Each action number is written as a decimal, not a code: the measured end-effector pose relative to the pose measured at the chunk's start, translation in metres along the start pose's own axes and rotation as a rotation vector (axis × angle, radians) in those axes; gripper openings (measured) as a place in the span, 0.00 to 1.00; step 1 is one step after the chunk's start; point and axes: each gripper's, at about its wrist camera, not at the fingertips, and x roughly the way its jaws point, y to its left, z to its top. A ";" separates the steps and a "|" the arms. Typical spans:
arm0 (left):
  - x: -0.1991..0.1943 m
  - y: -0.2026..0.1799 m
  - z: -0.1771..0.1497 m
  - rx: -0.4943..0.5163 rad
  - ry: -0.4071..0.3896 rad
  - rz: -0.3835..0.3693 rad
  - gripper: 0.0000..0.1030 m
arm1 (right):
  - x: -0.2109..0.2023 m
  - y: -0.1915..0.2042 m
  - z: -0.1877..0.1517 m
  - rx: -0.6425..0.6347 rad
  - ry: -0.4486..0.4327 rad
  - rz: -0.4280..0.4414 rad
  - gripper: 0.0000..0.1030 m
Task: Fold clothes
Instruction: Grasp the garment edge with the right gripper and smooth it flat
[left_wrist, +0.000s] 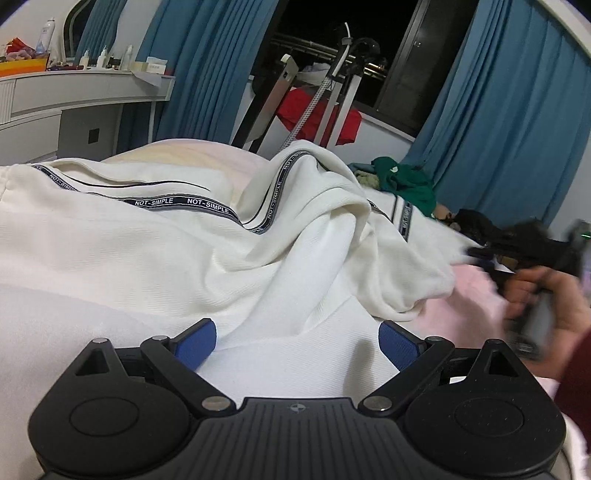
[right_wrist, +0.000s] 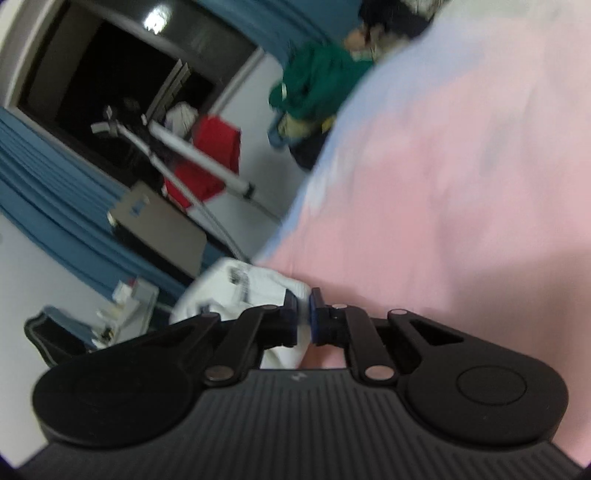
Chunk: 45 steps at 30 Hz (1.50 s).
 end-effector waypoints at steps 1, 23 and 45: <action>-0.001 0.000 0.000 0.003 -0.001 -0.001 0.93 | -0.016 -0.006 0.012 -0.016 -0.028 -0.019 0.09; -0.011 -0.042 -0.014 0.277 -0.023 0.004 0.93 | -0.200 -0.213 0.167 0.019 -0.375 -0.561 0.09; 0.002 -0.040 -0.023 0.417 0.018 0.142 0.81 | -0.197 -0.205 0.079 0.191 -0.178 -0.291 0.52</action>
